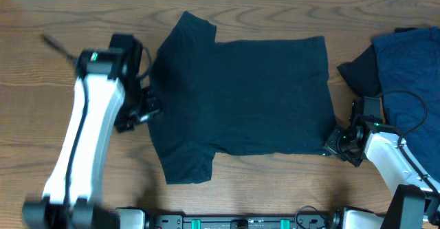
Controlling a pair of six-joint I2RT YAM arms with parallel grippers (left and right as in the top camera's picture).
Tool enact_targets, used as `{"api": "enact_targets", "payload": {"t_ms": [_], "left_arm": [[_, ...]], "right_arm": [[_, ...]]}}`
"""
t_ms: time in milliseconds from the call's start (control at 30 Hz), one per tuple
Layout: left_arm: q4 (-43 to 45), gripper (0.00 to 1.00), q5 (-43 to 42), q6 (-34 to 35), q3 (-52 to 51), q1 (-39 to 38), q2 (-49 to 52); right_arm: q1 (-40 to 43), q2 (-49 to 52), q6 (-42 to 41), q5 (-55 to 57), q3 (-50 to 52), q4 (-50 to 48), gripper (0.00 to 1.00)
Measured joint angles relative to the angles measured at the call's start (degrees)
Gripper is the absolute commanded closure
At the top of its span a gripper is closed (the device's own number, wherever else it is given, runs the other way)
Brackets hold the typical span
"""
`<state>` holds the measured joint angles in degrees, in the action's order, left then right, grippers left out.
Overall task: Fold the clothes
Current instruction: 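Move the left gripper down to the shirt's lower left hem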
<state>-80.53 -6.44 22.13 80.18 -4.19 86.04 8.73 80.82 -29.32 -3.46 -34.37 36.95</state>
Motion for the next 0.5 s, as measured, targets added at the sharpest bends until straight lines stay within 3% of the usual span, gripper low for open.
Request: {"api": "enact_targets", "payload": {"t_ms": [167,200,500], "left_arm": [[0.66,0.31,0.48,2.6,-9.84,0.0,-13.68],[0.87,0.24,0.48,3.45,-12.24,0.02,-15.34],[12.87,0.21,-2.19,7.72,-32.17,0.0,-16.22]], "right_arm": [[0.0,0.0,0.02,0.0,0.0,-0.02,0.99],[0.0,0.0,0.0,0.0,0.0,0.0,0.99],[0.0,0.0,0.02,0.0,0.0,-0.02,0.99]]}}
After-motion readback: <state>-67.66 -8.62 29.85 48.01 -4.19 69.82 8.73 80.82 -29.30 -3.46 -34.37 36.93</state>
